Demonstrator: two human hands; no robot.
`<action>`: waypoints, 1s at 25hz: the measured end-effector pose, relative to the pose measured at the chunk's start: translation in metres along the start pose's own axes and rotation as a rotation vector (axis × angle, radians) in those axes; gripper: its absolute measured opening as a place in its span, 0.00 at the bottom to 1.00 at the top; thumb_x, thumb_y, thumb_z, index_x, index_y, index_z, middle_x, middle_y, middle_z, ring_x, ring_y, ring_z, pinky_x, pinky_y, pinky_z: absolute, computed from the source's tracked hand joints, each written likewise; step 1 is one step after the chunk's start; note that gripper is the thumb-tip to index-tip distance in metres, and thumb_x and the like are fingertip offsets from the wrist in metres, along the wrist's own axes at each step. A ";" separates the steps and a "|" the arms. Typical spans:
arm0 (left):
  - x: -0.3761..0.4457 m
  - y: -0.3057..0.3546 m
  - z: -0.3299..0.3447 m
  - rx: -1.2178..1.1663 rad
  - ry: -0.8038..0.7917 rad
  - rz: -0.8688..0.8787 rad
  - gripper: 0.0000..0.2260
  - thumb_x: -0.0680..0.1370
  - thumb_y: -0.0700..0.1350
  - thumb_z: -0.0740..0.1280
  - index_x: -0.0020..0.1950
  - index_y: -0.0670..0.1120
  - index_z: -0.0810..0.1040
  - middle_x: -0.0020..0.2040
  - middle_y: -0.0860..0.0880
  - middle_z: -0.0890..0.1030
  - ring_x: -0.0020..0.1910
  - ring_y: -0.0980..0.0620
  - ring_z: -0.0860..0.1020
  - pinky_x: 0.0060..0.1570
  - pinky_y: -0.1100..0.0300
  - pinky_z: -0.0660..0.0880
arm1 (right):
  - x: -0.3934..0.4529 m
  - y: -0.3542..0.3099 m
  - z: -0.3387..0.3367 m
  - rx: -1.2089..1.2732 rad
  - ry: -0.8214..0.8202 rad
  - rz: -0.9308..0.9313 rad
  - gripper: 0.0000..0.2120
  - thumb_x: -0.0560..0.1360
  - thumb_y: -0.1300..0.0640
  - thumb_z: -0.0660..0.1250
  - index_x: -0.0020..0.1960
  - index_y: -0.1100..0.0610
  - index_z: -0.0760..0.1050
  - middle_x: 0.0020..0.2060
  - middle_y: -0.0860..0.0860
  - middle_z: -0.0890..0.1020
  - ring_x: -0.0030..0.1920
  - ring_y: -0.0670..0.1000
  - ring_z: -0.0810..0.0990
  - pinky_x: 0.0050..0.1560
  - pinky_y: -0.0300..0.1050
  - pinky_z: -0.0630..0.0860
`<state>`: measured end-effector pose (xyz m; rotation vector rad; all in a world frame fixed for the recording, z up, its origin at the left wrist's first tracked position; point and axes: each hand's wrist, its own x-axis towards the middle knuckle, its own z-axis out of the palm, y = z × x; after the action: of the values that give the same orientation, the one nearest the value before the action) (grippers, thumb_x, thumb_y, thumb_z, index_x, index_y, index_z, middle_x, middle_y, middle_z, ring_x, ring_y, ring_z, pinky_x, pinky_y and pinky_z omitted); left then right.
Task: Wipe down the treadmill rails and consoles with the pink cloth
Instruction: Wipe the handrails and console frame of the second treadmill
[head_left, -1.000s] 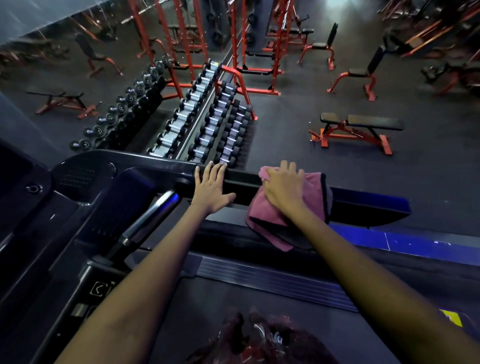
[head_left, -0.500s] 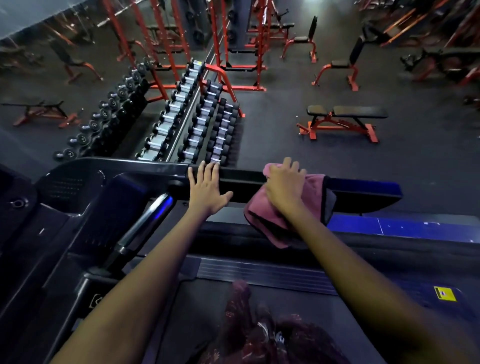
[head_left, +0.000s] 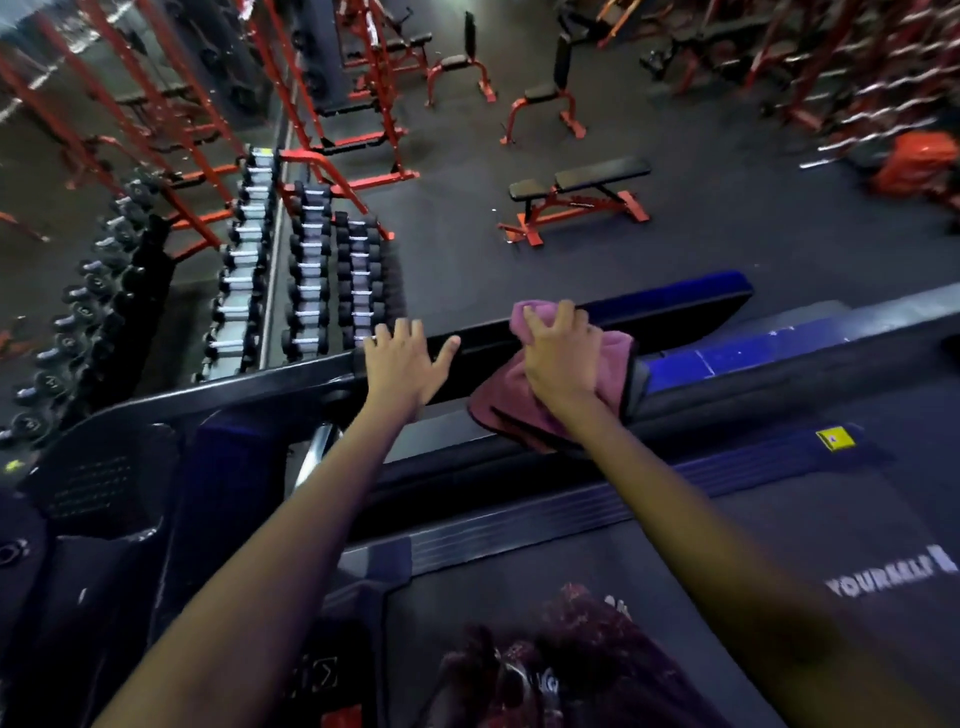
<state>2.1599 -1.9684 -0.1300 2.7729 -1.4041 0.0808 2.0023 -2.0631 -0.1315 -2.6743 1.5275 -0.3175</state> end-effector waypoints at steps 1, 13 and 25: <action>0.006 0.004 0.000 -0.016 -0.023 0.003 0.28 0.79 0.61 0.52 0.64 0.39 0.69 0.64 0.40 0.71 0.63 0.38 0.68 0.61 0.46 0.63 | -0.005 -0.003 0.001 -0.013 -0.028 -0.067 0.26 0.75 0.49 0.64 0.71 0.49 0.64 0.62 0.60 0.67 0.58 0.60 0.69 0.54 0.54 0.67; 0.027 0.066 0.012 -0.107 -0.093 0.187 0.24 0.81 0.58 0.51 0.68 0.42 0.66 0.70 0.43 0.67 0.68 0.42 0.66 0.67 0.44 0.57 | 0.020 0.053 -0.006 0.020 -0.009 0.012 0.20 0.77 0.56 0.58 0.69 0.49 0.66 0.64 0.58 0.65 0.61 0.59 0.67 0.59 0.54 0.66; 0.060 0.138 0.024 -0.157 -0.011 0.459 0.18 0.81 0.53 0.52 0.60 0.43 0.74 0.60 0.43 0.77 0.59 0.42 0.74 0.57 0.49 0.66 | 0.019 0.126 -0.006 0.133 -0.037 -0.006 0.21 0.79 0.54 0.58 0.71 0.47 0.65 0.63 0.58 0.66 0.60 0.59 0.67 0.58 0.56 0.67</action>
<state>2.0850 -2.0997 -0.1490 2.2833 -1.9279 -0.0337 1.9034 -2.1432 -0.1400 -2.5692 1.4344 -0.3551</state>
